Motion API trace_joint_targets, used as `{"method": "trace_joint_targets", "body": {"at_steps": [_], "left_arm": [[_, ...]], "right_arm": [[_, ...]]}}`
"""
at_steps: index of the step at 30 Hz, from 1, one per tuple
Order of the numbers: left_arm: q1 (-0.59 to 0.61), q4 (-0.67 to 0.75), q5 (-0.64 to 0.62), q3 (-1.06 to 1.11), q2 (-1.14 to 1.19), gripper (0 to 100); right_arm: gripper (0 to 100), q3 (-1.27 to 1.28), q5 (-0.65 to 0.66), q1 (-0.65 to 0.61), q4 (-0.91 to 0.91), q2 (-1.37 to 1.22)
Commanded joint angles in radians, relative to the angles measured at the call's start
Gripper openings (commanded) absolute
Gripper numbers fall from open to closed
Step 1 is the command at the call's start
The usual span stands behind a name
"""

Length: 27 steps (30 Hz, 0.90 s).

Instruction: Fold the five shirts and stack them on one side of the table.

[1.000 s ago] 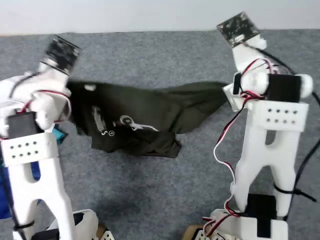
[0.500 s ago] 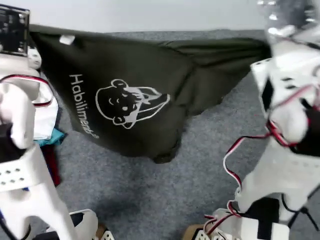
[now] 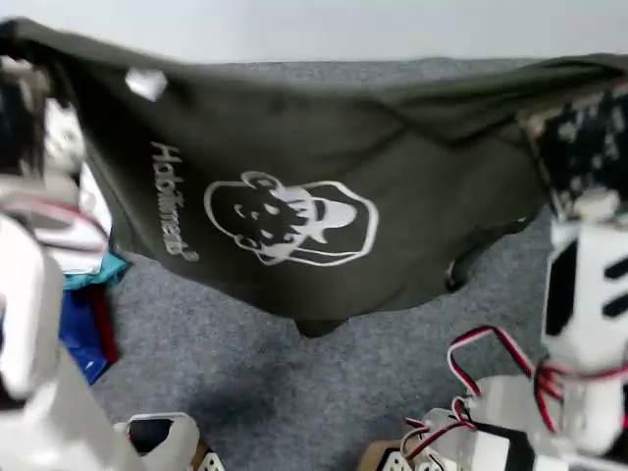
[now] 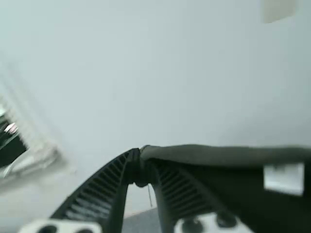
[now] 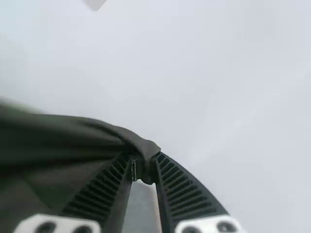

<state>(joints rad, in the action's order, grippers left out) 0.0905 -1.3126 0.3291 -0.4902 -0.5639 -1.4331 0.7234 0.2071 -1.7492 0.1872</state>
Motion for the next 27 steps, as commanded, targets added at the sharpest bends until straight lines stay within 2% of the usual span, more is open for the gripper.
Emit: {"method": "trace_joint_targets", "body": {"at_steps": [1,8,14,21,27], "left_arm": [[-0.124,-0.046,0.109,-0.039,-0.077,0],[-0.147,-0.043,0.137,-0.042,-0.175,0],[-0.146,-0.041,0.138,-0.044,-0.259,0],[0.0,-0.04,0.138,-0.044,-0.33,0],[0.008,-0.048,0.138,-0.039,-0.367,0]], "right_arm": [[0.9,-0.035,0.038,0.012,-0.027,0.065],[0.9,-0.041,0.057,0.091,-0.018,0.182],[0.9,-0.035,0.057,0.177,0.087,0.285],[0.9,-0.035,0.057,0.24,0.111,0.352],[0.9,-0.034,0.057,0.249,0.111,0.371]]}}
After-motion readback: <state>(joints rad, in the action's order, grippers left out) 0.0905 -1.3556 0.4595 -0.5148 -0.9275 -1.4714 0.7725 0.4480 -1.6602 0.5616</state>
